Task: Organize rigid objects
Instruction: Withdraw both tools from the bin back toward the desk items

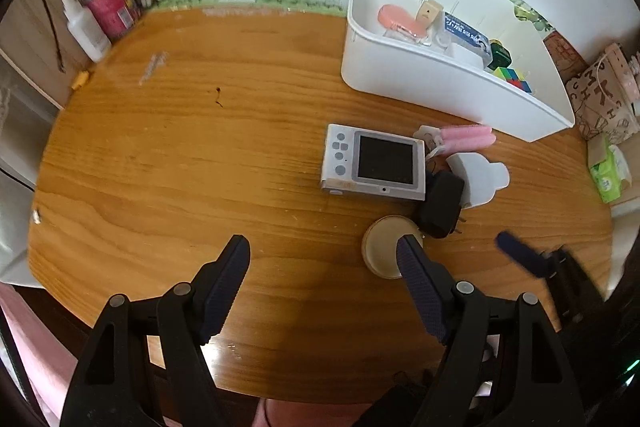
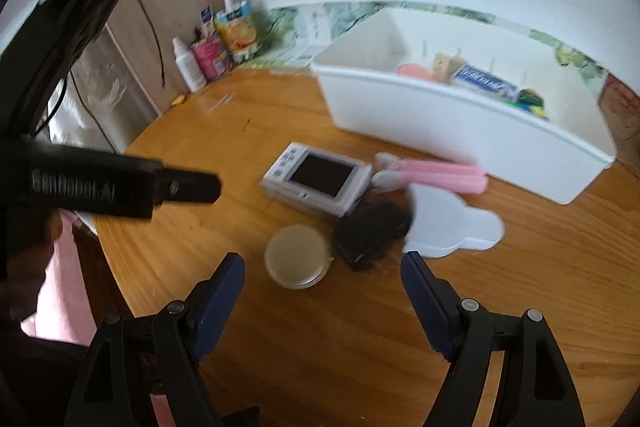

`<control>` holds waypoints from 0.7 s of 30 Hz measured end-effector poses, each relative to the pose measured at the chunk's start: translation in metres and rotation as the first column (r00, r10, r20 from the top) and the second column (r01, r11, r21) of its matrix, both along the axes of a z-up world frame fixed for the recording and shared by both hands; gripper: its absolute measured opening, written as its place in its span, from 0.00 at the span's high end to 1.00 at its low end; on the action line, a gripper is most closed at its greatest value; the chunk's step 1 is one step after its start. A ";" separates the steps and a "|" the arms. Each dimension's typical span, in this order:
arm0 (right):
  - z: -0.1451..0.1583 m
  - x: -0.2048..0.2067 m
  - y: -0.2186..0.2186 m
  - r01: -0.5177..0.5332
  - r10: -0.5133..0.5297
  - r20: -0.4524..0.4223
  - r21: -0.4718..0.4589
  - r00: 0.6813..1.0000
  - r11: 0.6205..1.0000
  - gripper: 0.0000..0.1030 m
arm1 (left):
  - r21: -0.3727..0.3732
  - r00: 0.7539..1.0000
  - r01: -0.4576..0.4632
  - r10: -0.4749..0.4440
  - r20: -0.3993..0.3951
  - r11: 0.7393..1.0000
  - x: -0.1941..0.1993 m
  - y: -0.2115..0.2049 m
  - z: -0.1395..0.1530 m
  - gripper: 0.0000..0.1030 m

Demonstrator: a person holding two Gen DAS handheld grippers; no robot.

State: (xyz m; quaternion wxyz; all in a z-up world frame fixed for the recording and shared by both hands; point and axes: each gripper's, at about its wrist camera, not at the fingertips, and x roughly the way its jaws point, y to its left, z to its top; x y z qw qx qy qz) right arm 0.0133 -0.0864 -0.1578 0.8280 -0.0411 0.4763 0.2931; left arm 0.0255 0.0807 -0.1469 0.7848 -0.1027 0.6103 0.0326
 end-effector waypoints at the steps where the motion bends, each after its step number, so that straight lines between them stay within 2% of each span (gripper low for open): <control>1: -0.004 -0.001 0.004 -0.010 0.010 -0.010 -0.013 1.000 1.000 0.22 | -0.025 1.000 -0.008 0.007 -0.013 1.000 0.004 0.002 -0.001 0.24; 6: -0.016 -0.002 0.017 -0.041 0.041 -0.017 -0.047 0.999 0.998 0.22 | -0.146 0.996 -0.046 0.034 -0.083 0.988 0.025 0.012 -0.010 0.24; 9: -0.021 -0.002 0.022 -0.040 0.038 -0.024 -0.058 0.999 0.998 0.22 | -0.234 0.988 -0.095 0.062 -0.144 0.968 0.039 0.020 -0.018 0.24; 14: -0.031 -0.007 0.032 -0.050 0.049 -0.018 -0.093 0.999 0.994 0.22 | -0.364 0.955 -0.233 0.141 -0.262 0.902 0.058 0.029 -0.038 0.20; 21: -0.038 -0.004 0.040 -0.045 0.043 -0.024 -0.080 0.999 0.996 0.22 | -0.444 0.919 -0.342 0.195 -0.343 0.828 0.073 0.026 -0.052 0.20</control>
